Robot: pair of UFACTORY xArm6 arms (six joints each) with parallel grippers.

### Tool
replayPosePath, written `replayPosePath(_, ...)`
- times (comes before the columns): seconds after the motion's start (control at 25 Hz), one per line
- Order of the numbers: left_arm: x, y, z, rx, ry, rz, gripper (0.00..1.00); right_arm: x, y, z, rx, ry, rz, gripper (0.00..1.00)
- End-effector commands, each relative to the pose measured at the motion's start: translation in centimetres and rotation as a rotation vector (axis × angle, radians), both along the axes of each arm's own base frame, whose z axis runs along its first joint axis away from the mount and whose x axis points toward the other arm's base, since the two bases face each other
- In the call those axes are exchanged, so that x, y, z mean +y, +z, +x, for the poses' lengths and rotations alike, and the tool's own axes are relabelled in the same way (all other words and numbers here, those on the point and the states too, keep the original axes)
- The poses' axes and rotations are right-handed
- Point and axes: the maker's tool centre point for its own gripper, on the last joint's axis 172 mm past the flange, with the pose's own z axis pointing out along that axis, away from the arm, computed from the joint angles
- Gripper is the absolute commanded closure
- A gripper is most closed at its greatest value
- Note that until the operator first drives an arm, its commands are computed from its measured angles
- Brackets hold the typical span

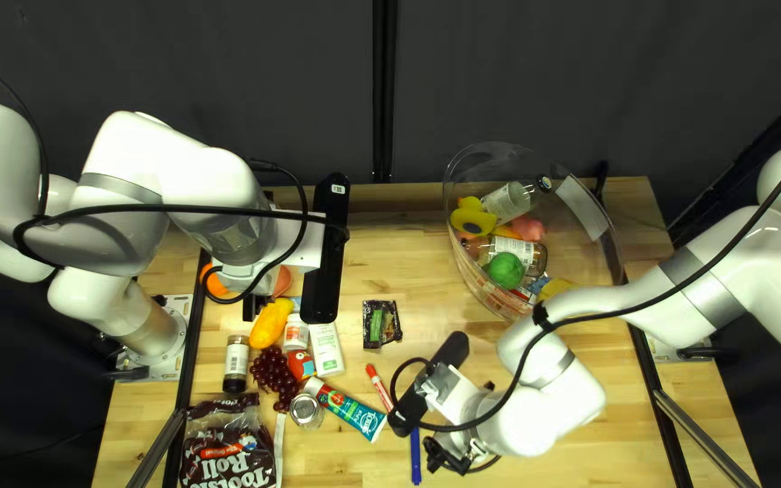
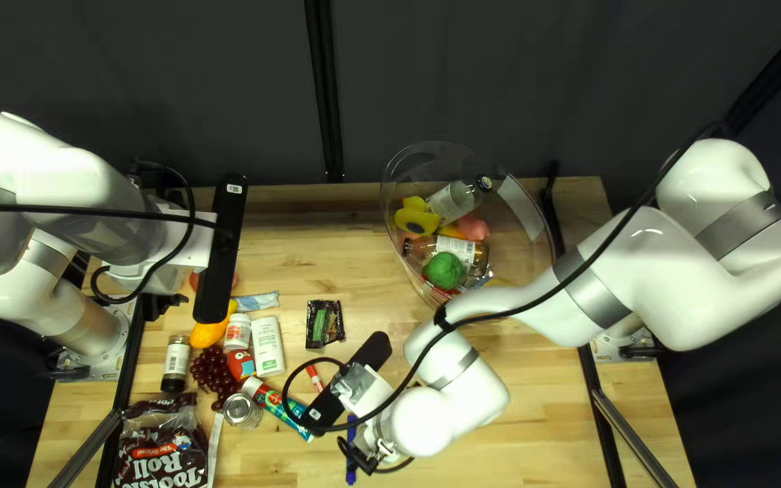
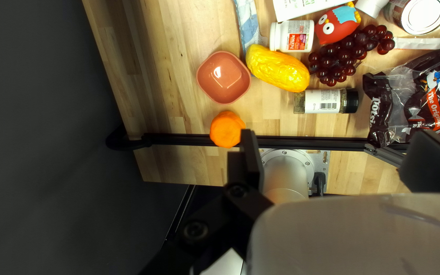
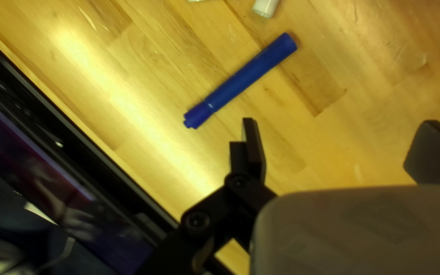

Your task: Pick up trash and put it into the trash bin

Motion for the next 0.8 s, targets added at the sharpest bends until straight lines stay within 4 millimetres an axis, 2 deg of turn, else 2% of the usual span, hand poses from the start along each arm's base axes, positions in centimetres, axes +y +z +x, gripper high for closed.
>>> replayPosePath(0.04,0.0,0.0,0.0,0.000,0.000,0.000,0.00,1.6,-2.1,2.1,-0.003,-0.135,0.032,0.00)
replayPosePath(0.2,0.0,0.0,0.0,0.000,0.000,0.000,0.00,1.5,-3.9,3.5,0.023,-0.199,0.038,0.00)
replayPosePath(0.36,0.0,0.0,0.0,0.000,0.000,0.000,0.00,1.4,-4.9,4.0,0.058,-0.242,0.036,0.00)
replayPosePath(0.8,0.0,0.0,0.0,0.000,0.000,0.000,0.00,-0.1,-7.7,2.3,0.115,-0.371,0.005,0.00)
